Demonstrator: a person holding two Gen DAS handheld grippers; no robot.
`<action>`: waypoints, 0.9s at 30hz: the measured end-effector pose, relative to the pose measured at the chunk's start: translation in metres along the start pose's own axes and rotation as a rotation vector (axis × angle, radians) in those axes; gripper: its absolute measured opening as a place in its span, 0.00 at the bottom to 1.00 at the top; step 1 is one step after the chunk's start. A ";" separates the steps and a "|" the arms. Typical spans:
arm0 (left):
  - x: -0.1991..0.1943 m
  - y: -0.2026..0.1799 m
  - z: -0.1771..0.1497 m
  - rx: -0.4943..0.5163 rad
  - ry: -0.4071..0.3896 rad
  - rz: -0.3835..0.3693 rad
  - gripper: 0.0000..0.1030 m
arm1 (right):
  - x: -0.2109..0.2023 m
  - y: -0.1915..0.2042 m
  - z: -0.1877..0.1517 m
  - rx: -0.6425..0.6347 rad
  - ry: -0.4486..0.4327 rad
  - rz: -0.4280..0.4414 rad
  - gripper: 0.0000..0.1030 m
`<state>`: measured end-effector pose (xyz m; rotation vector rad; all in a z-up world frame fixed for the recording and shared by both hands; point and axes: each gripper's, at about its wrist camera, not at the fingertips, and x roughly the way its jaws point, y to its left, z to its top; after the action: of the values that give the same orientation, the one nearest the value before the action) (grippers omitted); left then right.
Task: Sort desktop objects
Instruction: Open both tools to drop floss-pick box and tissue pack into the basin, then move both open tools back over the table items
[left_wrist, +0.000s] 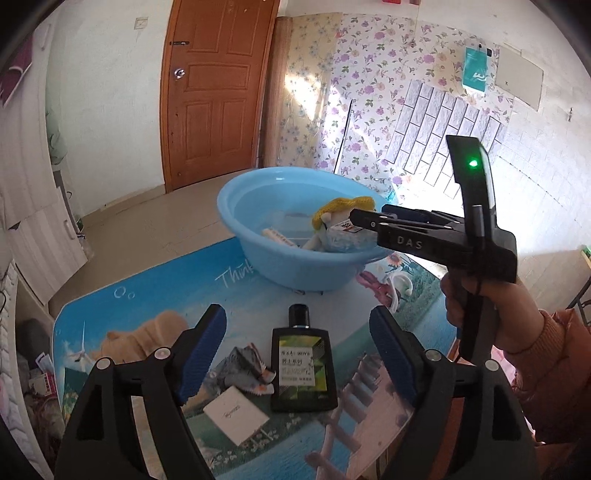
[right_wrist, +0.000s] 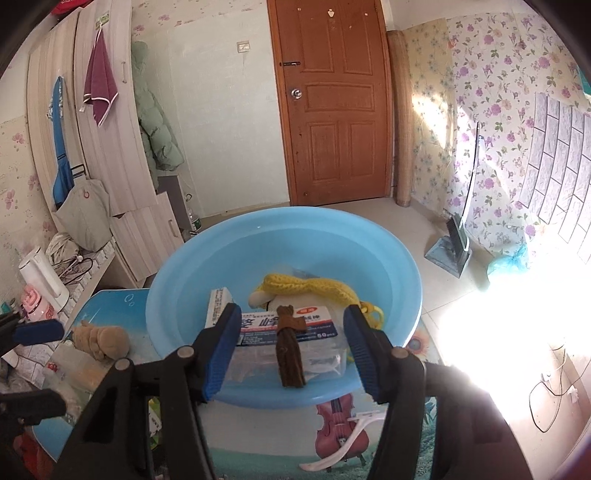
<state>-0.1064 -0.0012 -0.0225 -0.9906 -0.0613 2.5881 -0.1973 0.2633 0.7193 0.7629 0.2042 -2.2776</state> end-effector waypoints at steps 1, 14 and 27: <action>-0.002 0.002 -0.004 -0.005 -0.001 0.006 0.78 | 0.007 0.003 -0.001 -0.009 0.029 -0.028 0.56; -0.045 0.046 -0.050 -0.051 -0.036 0.056 0.90 | -0.042 0.025 -0.049 -0.006 0.081 -0.025 0.61; -0.053 0.077 -0.105 -0.176 -0.012 0.102 0.91 | -0.048 -0.020 -0.084 0.080 0.164 -0.080 0.61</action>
<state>-0.0261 -0.1010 -0.0811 -1.0641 -0.2525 2.7193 -0.1448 0.3355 0.6772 1.0010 0.2248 -2.3104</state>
